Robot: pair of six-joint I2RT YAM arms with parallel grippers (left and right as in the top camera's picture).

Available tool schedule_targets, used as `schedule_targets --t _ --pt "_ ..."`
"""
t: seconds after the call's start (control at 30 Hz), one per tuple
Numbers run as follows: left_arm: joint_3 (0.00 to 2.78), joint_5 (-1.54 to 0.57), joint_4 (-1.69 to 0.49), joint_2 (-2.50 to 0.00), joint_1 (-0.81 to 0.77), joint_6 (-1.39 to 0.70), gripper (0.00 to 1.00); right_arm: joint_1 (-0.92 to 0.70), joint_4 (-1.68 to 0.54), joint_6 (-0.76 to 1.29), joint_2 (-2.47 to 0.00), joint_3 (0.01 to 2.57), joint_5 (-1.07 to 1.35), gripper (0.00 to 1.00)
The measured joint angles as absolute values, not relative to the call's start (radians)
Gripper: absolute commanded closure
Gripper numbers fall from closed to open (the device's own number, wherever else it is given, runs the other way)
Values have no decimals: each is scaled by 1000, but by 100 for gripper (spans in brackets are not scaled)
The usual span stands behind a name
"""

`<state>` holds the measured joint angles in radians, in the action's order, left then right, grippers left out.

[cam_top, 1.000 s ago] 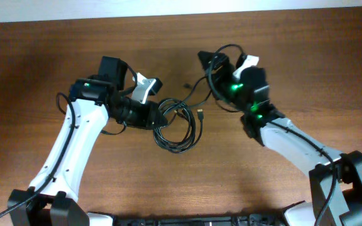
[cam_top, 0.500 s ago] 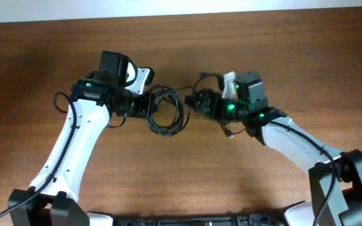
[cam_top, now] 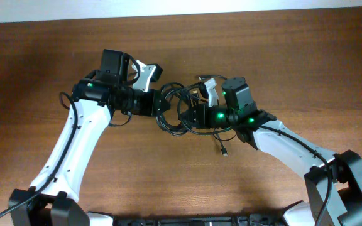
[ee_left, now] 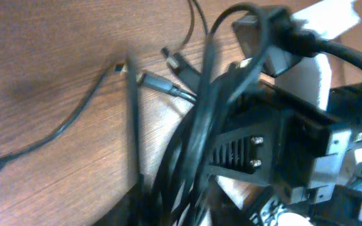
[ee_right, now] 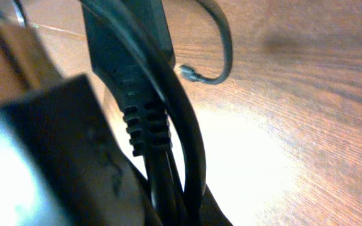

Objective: Untangle cables

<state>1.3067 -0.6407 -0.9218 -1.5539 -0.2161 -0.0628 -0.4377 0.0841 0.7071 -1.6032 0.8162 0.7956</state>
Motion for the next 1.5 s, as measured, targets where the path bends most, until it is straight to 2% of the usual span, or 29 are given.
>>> schedule_targets --t 0.03,0.07,0.23,0.4,0.53,0.63,0.77,0.87,0.93,0.97,1.03,1.07,1.17,1.27,1.3,1.37,1.47,1.5 --pt "1307 -646 -921 -1554 -216 -65 18 -439 81 732 -1604 816 791 96" --pt "1308 -650 -921 -1554 -216 -62 11 -439 81 760 -1604 816 783 96" --pt "1308 -646 -941 -1554 -217 -77 10 -441 79 1029 -1604 816 702 96" --pt "1296 -542 -950 -1553 -254 -236 10 -441 79 1205 -1604 816 678 96" --pt "1237 -476 -876 -1552 -327 -434 25 -441 79 1282 -1604 816 676 96" --pt "1195 -378 -846 -1552 -399 -593 44 -441 78 1352 -1604 816 674 96" --pt "1187 -242 -824 -1551 -437 -754 81 -442 62 1392 -1605 815 696 96" --pt "1184 -185 -795 -1551 -437 -822 100 -442 31 1407 -1606 815 709 96" --pt "1180 -160 -771 -1551 -442 -844 100 -441 26 1414 -1606 815 714 96" --pt "1176 -156 -757 -1551 -443 -849 93 -441 26 1415 -1606 815 715 96" --pt "1172 -152 -740 -1551 -445 -857 62 -438 27 1418 -1606 815 714 96" --pt "1172 -152 -736 -1551 -445 -856 55 -437 27 1419 -1606 815 714 96" --pt "1172 -121 -712 -1550 -440 -864 48 -439 38 1443 -1606 815 741 96" --pt "1172 -110 -713 -1550 -439 -865 48 -440 92 1450 -1606 815 754 96" --pt "1172 -108 -712 -1550 -439 -865 55 -440 101 1453 -1606 815 758 96" --pt "1172 -106 -713 -1550 -439 -868 63 -440 105 1459 -1606 815 765 96" --pt "1168 -98 -714 -1550 -438 -871 86 -439 105 1462 -1606 815 766 96" --pt "1166 -98 -714 -1550 -437 -863 96 -439 105 1462 -1606 815 765 92"
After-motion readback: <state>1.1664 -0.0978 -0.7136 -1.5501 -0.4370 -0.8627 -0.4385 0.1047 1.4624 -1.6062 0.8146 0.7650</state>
